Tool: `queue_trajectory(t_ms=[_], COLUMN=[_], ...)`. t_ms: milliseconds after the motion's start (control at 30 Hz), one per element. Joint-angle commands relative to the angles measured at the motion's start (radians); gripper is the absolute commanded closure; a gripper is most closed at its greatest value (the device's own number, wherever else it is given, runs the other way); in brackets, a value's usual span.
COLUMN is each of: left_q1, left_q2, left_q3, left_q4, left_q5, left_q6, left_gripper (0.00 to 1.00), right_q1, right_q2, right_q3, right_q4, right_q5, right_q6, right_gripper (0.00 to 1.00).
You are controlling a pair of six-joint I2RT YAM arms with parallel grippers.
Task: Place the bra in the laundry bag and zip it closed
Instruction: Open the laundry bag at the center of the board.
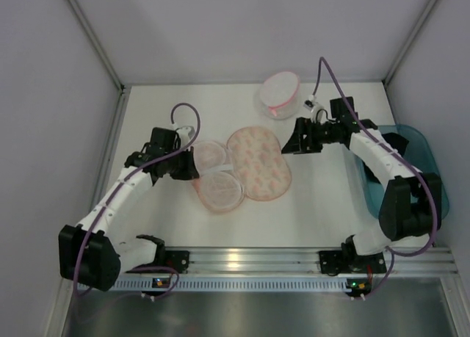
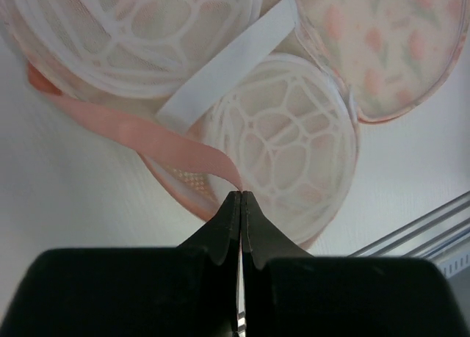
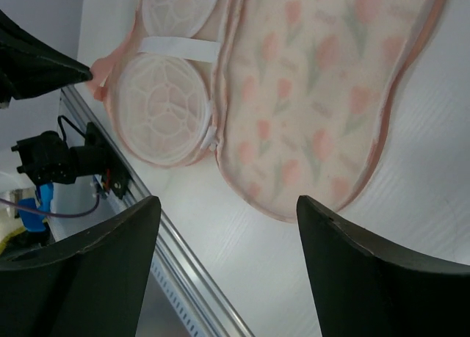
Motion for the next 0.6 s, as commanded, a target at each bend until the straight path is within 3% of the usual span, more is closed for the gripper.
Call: queue_trajectory(t_ms=[0,133,267,300,333,433,567], left_q1=[0.024,0.084,0.172,0.185,0.19,0.196,0.202], left_q2=[-0.017,0.013,0.07,0.1,0.113,0.121,0.104], left_q3=[0.007,0.01,0.054,0.067,0.08,0.131,0.205], left_q4=[0.046,0.04,0.013,0.003,-0.007,-0.027,-0.041], left_q5=[-0.05,-0.081,-0.086,-0.08,-0.079,-0.108,-0.096], left_q6=[-0.045,-0.063,-0.037,-0.024,-0.01,0.032,0.101], left_gripper=[1.0,1.0,1.0,0.92,0.76,0.44,0.33], right_q1=[0.063,0.1,0.109,0.109,0.107,0.104,0.092], right_q2=[0.03,0.084,0.11,0.101,0.092,0.044,-0.006], right_q3=[0.009,0.023,0.036,0.037,0.04,0.056,0.092], right_q4=[0.085,0.102,0.091,0.088,0.085,0.042,-0.044], right_q5=[0.048,0.069,0.08,0.081,0.083,0.112,0.129], right_q6=[-0.035,-0.035,-0.038,-0.04,-0.043,-0.076,-0.131], right_gripper=[0.25,0.34,0.36,0.36,0.36,0.36,0.36])
